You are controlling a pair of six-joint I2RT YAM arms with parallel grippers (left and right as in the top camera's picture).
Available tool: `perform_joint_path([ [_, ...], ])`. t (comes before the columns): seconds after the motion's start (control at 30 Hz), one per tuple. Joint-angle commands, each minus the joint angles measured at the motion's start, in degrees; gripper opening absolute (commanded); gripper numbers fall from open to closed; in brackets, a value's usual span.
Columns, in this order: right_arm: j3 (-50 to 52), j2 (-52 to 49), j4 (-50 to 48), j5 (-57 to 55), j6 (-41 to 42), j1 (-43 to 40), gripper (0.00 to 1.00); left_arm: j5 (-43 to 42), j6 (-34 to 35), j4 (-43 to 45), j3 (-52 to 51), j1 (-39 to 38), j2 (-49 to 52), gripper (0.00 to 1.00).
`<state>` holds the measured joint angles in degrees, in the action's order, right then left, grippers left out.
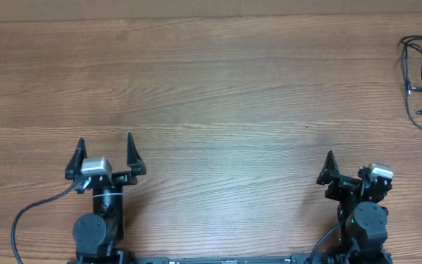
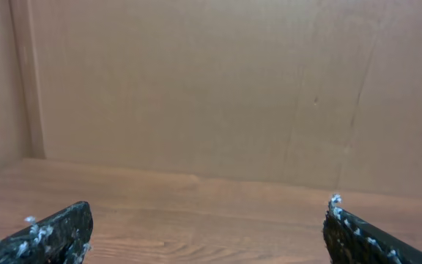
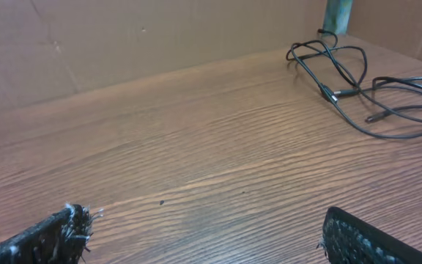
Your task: Untangle cables
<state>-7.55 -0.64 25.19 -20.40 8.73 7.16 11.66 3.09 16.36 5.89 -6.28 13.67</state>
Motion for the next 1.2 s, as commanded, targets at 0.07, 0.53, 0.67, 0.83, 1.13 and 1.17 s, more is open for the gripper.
perform_joint_path([
  [0.07, 0.04, 0.24, 0.92, -0.96, -0.26, 0.17, 1.00, -4.96, 0.44, 0.81, -2.23, 4.44, -4.00, 1.00],
  [0.53, 0.04, 0.24, 0.92, -0.98, -0.26, 0.17, 1.00, -14.36, -8.37, -15.13, -5.62, 9.53, -13.49, 1.00],
  [0.67, 0.04, 0.24, 0.92, -0.98, -0.26, 0.17, 1.00, -14.25, -8.33, -20.76, -5.62, 9.53, -13.38, 1.00],
  [0.83, 0.04, 0.24, 0.92, -0.98, -0.26, 0.17, 1.00, -14.10, -8.24, -20.76, -5.62, 9.60, -13.49, 1.00],
  [1.13, 0.04, 0.24, 0.92, -0.98, -0.26, 0.17, 1.00, -13.18, -8.26, -20.81, -5.62, 9.64, -13.44, 1.00],
  [1.17, 0.04, 0.24, 0.92, -0.98, -0.26, 0.17, 1.00, -13.18, -8.26, -20.81, -5.62, 9.64, -13.42, 1.00],
])
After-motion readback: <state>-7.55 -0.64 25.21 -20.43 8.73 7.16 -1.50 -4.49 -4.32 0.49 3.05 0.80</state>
